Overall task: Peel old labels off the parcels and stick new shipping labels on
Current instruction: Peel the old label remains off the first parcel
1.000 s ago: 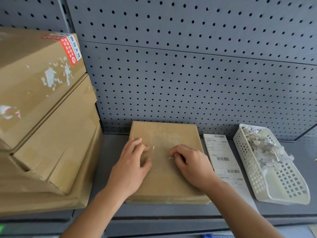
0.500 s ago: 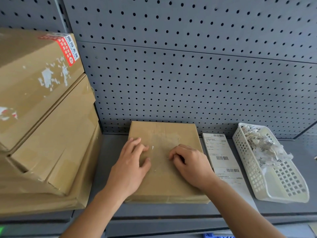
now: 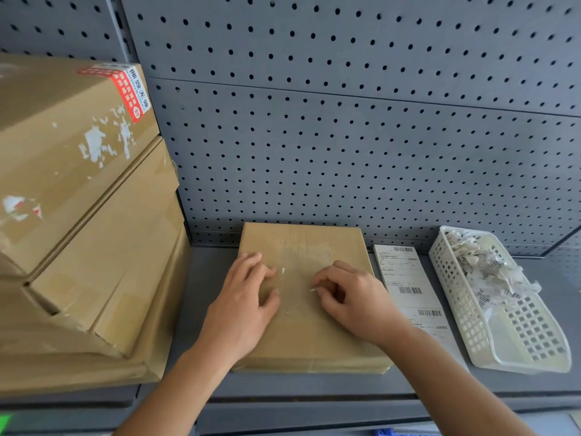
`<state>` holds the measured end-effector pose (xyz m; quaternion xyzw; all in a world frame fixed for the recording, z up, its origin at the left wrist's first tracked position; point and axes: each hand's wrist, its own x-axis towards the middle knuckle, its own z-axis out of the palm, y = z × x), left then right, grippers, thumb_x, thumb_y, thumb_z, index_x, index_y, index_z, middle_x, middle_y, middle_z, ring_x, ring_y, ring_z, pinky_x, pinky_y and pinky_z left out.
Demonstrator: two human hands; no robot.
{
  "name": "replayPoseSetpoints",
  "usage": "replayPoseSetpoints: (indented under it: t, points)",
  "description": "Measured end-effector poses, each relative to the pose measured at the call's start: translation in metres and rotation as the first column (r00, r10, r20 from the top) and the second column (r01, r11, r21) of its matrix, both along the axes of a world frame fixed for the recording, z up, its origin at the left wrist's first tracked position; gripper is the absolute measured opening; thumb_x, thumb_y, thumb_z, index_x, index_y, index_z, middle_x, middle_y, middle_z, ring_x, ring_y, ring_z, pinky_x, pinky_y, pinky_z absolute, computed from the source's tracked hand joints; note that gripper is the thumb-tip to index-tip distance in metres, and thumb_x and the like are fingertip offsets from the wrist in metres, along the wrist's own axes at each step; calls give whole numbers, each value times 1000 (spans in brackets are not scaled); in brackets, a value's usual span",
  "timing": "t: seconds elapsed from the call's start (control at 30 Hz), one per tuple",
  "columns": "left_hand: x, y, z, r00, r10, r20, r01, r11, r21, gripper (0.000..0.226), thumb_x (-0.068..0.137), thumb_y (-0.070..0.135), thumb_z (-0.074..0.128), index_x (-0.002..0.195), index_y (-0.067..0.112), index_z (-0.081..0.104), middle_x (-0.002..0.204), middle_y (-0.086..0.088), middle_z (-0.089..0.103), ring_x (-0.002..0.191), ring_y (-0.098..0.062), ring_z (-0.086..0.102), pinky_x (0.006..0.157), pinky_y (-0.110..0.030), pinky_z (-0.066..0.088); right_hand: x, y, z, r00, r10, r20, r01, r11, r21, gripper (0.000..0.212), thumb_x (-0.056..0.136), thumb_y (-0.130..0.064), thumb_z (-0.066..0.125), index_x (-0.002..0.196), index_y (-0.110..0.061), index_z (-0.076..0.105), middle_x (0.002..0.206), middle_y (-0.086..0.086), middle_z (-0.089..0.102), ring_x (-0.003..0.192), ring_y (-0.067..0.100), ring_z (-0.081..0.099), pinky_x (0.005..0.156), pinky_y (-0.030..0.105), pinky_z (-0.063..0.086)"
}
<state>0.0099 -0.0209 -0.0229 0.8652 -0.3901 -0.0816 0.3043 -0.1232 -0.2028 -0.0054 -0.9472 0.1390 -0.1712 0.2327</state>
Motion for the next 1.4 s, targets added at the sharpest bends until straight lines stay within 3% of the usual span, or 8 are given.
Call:
replayPoseSetpoints:
  t: [0.27,0.43,0.53,0.63,0.83,1.0,1.13,1.4]
  points:
    - [-1,0,3,1000,-1,-3,1,1000,30,38,102,44,46,140,36,46,161,24,12,149,10,-7,100,-34,45,18,-7,10,978,176,-109,-203,921,-334,8,81,-16,68,81,-23,71,77,-9,60,56,15,59,42,31,51]
    - [-1,0,3,1000,-4,4,4,1000,16,38,102,44,47,139,35,47,160,24,15,148,11,-6,97,-30,45,20,-8,5,961,165,-221,-250,859,-446,17,93,-21,45,88,-16,60,86,-2,54,71,19,58,43,31,44]
    - [-1,0,3,1000,-6,9,5,1000,12,38,102,43,47,139,35,47,160,24,15,149,10,-5,96,-28,44,18,-8,2,940,158,-303,-270,886,-376,14,103,-17,41,106,-16,54,104,0,49,91,19,52,65,31,41]
    - [-2,0,4,1000,-8,9,8,1000,12,38,102,43,47,139,35,47,160,23,15,149,10,-5,97,-27,42,16,-10,4,935,170,-311,-263,920,-289,13,102,-10,45,109,-20,51,107,-4,45,95,16,49,78,32,48]
    - [-1,1,4,1000,-12,7,12,1000,24,39,102,43,47,140,34,47,160,23,14,149,9,-6,96,-27,43,11,-11,13,940,194,-282,-266,932,-246,15,102,-23,44,106,-16,57,104,-4,50,88,17,54,76,38,51]
    - [-1,0,3,1000,-6,-5,7,1000,31,38,102,44,46,139,37,46,160,25,12,149,10,-7,94,-29,45,17,-13,11,938,213,-273,-305,883,-357,34,93,-32,34,94,-14,63,91,-1,55,77,19,58,57,41,56]
    - [-2,0,4,1000,-2,-11,3,1000,30,38,102,44,45,139,37,46,159,26,13,148,11,-7,94,-29,45,23,-10,12,944,184,-274,-300,825,-479,8,87,-17,61,81,-12,60,78,0,52,64,19,56,40,32,47]
    - [-1,0,4,1000,0,-23,1,999,35,38,102,44,45,140,38,45,160,26,12,148,10,-7,99,-35,46,22,-5,14,943,143,-301,-250,901,-355,15,93,-18,46,96,-6,56,92,6,52,77,25,53,68,44,53]
